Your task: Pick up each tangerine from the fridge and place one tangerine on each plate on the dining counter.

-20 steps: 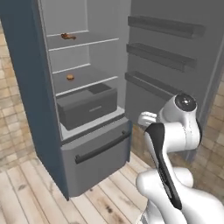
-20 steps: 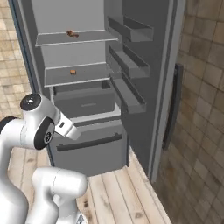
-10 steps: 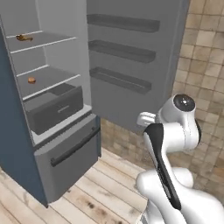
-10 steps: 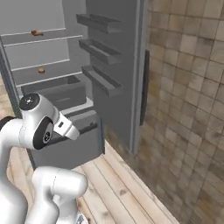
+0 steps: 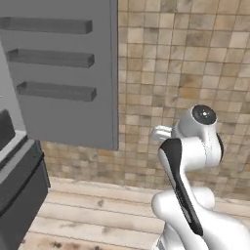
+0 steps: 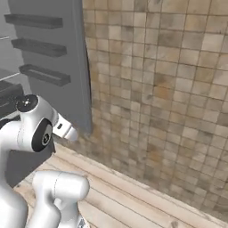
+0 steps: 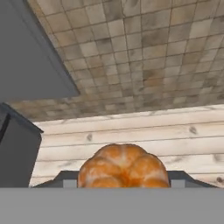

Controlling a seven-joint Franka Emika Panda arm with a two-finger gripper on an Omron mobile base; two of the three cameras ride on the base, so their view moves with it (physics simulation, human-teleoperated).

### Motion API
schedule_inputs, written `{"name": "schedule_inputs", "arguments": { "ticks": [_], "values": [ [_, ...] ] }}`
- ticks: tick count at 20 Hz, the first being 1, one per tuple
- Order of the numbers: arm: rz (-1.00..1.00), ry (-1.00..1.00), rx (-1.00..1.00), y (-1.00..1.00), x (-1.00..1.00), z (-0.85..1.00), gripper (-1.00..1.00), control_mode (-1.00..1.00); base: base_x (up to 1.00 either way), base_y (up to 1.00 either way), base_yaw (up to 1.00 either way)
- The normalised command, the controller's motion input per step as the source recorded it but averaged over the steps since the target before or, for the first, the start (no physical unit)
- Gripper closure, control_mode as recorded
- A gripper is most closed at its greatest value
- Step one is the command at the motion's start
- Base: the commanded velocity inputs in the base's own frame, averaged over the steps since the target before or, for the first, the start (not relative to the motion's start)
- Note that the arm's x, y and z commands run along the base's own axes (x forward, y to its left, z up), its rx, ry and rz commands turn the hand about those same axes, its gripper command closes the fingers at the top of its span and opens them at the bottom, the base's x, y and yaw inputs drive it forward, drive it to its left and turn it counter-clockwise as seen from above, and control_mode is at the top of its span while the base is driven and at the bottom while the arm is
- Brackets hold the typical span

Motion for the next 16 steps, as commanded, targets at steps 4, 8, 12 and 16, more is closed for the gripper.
{"name": "schedule_inputs", "arguments": {
  "ticks": [4,8,12,16],
  "values": [
    [0.00,0.00,0.00,0.00,0.00,0.00,1.00,1.00,-0.23,0.00,-0.91],
    [0.00,0.00,0.00,0.00,0.00,0.00,1.00,1.00,-0.07,0.00,-0.94],
    [0.00,0.00,0.00,0.00,0.00,0.00,1.00,1.00,0.00,0.00,-0.93],
    [0.00,0.00,0.00,0.00,0.00,0.00,1.00,1.00,0.00,0.00,-0.90]
  ]
}}
